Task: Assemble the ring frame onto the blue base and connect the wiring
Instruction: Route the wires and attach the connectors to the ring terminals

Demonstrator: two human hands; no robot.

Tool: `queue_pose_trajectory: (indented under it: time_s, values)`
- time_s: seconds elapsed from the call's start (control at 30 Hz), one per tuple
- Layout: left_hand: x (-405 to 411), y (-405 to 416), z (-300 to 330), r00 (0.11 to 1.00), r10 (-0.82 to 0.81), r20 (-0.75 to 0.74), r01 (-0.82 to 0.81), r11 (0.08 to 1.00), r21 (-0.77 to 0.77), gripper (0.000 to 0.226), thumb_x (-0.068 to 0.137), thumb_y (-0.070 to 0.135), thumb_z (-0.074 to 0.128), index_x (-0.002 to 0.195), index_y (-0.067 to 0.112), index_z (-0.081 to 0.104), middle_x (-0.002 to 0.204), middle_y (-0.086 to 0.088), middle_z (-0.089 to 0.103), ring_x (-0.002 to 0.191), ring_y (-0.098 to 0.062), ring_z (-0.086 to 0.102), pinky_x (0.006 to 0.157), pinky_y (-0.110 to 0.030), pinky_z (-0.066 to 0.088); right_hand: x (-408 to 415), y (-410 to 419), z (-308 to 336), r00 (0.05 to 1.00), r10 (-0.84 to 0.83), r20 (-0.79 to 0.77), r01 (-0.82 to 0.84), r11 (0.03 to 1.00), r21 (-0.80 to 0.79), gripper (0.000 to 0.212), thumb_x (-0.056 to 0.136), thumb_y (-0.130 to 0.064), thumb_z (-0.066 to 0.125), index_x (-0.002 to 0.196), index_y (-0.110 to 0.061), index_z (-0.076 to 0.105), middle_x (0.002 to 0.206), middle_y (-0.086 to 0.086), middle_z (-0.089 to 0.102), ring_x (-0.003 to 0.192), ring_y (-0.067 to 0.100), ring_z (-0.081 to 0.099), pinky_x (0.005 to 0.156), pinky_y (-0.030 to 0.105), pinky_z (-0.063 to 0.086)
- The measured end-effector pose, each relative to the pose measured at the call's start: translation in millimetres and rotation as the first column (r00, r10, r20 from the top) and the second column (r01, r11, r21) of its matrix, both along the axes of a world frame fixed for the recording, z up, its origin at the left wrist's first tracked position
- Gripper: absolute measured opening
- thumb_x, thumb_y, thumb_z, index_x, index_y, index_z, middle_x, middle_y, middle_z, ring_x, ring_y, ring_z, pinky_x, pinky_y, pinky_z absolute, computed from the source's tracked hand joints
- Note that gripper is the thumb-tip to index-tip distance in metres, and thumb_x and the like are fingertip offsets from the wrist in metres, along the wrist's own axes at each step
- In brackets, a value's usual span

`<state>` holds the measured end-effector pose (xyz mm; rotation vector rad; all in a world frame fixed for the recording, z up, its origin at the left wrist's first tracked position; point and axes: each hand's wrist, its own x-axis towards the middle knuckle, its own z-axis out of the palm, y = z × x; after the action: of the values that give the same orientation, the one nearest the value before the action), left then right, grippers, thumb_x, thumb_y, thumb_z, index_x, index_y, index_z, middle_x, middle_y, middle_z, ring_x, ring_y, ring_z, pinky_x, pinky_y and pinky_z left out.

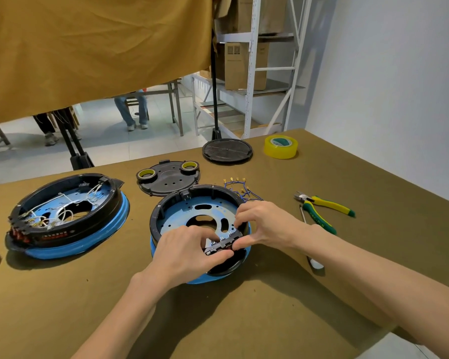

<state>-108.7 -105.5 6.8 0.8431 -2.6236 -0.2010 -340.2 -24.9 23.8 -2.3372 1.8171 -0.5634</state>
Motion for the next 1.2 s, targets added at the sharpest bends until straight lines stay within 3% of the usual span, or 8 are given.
queue_pose_trajectory:
  time_s: [0.37,0.5,0.6,0.67,0.77,0.93,1.1,1.2]
  values:
    - [0,1,-3,1.000,0.000,0.014,0.000,1.000,-0.029,0.081,0.069,0.100,0.029,0.107,0.044,0.074,0.058,0.013,0.055,0.056,-0.002,0.052,0.048,-0.021,0.029,3,0,-12,0.998,-0.055,-0.023,0.052,0.992,-0.114,0.052,0.077,-0.071,0.068,0.090,-0.021,0.074,0.096,-0.004,0.066,0.090,0.015,0.059,0.078,0.036,0.052]
    - [1,2,-5,1.000,0.025,0.004,-0.025,0.999,-0.028,0.080,0.072,0.099,0.025,0.110,0.045,0.071,0.069,0.017,0.063,0.066,-0.001,0.060,0.058,-0.023,0.049,1,8,-21,0.946,-0.088,0.311,0.114,0.991,-0.066,0.045,0.080,-0.063,0.075,0.105,-0.026,0.075,0.119,-0.014,0.069,0.123,-0.001,0.057,0.102,0.021,0.047]
    - [0,2,-7,0.999,0.046,-0.019,-0.047,0.998,-0.038,0.077,0.074,0.098,0.026,0.108,0.045,0.070,0.066,0.018,0.061,0.066,-0.001,0.059,0.054,-0.022,0.043,-5,13,-30,0.829,-0.228,0.510,0.419,0.858,-0.297,0.015,0.090,-0.040,0.074,0.099,-0.028,0.074,0.100,-0.017,0.070,0.100,0.001,0.065,0.085,0.017,0.050]
    - [-2,3,-8,0.998,0.065,-0.025,-0.067,0.996,-0.055,0.077,0.074,0.098,0.025,0.108,0.046,0.069,0.064,0.019,0.057,0.064,-0.001,0.056,0.051,-0.020,0.035,-21,14,-33,0.751,-0.449,0.484,0.633,0.698,-0.335,0.004,0.095,-0.024,0.069,0.095,-0.023,0.073,0.091,-0.008,0.068,0.087,0.005,0.063,0.078,0.026,0.051]
    - [-7,4,-10,0.996,0.082,-0.021,-0.083,0.995,-0.062,0.082,0.073,0.099,0.020,0.111,0.045,0.068,0.066,0.019,0.059,0.063,-0.001,0.056,0.050,-0.019,0.033,-42,11,-39,0.631,-0.749,0.204,0.768,0.641,-0.022,0.030,0.100,-0.034,0.062,0.120,-0.013,0.070,0.114,0.006,0.064,0.103,0.023,0.064,0.087,0.037,0.054]
    - [-14,4,-11,0.993,0.107,-0.049,-0.110,0.992,-0.062,0.087,0.073,0.100,0.017,0.113,0.044,0.070,0.073,0.019,0.064,0.067,0.000,0.059,0.053,-0.018,0.044,-36,-8,-43,0.625,-0.766,-0.150,0.778,0.627,0.039,0.040,0.100,-0.051,0.056,0.112,-0.014,0.068,0.114,0.009,0.057,0.104,0.028,0.062,0.078,0.036,0.050]
    - [-5,2,-8,0.998,0.051,-0.026,-0.051,0.999,-0.016,0.087,0.066,0.104,0.030,0.118,0.045,0.066,0.076,0.026,0.058,0.070,0.002,0.058,0.055,-0.013,0.038,-28,-9,-51,0.606,-0.795,-0.033,0.795,0.606,-0.022,0.030,0.098,-0.037,0.065,0.117,-0.013,0.064,0.114,0.008,0.062,0.105,0.027,0.062,0.078,0.034,0.046]
    - [0,-2,-6,0.999,-0.037,0.039,0.034,0.996,0.083,0.083,0.064,0.098,0.047,0.130,0.047,0.056,0.091,0.028,0.061,0.084,0.001,0.059,0.069,-0.018,0.049,-29,8,-51,0.597,-0.787,0.156,0.801,0.594,-0.071,0.037,0.096,-0.027,0.069,0.130,-0.013,0.063,0.117,0.007,0.068,0.108,0.026,0.064,0.088,0.037,0.053]
